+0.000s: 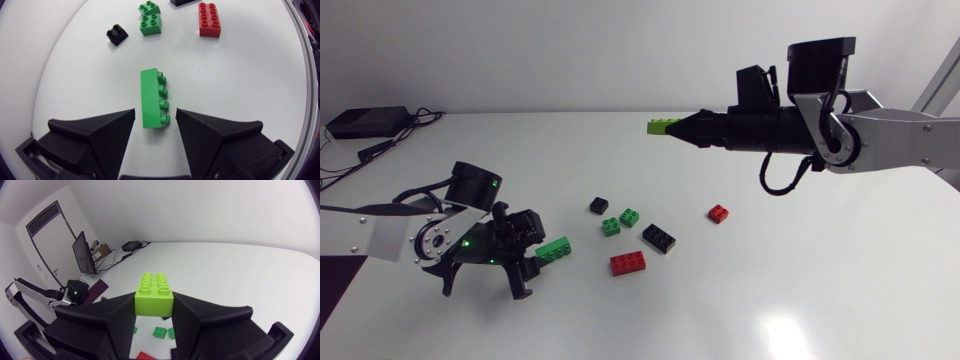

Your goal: Separate the duplo bricks

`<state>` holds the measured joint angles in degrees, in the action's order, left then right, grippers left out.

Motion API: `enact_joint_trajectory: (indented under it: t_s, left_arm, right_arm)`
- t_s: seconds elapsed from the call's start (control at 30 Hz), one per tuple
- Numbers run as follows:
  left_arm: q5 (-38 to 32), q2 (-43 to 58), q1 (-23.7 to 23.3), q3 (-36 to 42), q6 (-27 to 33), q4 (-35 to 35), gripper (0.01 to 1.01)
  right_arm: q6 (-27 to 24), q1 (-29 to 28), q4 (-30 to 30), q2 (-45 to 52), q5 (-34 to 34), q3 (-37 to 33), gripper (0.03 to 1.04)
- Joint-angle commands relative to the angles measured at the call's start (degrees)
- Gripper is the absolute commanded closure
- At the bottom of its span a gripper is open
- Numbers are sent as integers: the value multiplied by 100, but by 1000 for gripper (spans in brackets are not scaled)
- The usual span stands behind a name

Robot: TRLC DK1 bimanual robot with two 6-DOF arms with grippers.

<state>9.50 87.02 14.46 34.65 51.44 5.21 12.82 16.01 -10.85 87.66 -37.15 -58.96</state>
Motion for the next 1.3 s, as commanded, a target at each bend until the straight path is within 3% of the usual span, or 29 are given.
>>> enact_joint_trajectory:
  t_s: [0.0,0.13,0.47,0.57,0.7,0.83,0.97,1.03,1.27]
  left_arm:
    - [-97,157,92,-222,103,-143,516]
    - [-176,227,119,-301,94,-354,703]
    - [-317,280,171,-407,68,-627,744]
    - [-273,192,163,-354,-196,-495,752]
    - [1107,210,-505,604,-363,1228,756]
    - [2091,684,-1024,1404,-512,2432,757]
    - [3032,1739,-1560,2397,-512,3935,759]
    - [3225,2319,-1657,2836,-178,4831,759]
    - [3506,2785,-1657,2828,-64,5200,759]
  right_arm:
    - [-7,-45,4,138,-38,86,951]
    - [-16,-54,4,138,-38,104,951]
    - [-16,-45,4,146,-38,86,951]
    - [-16,-45,4,146,-38,86,951]
    - [-16,-45,13,146,-47,86,951]
    - [-16,-45,13,146,-65,104,951]
    - [-7,-45,22,146,-74,86,951]
    - [1,-45,31,164,-82,78,951]
    - [28,-54,31,296,-135,7,951]
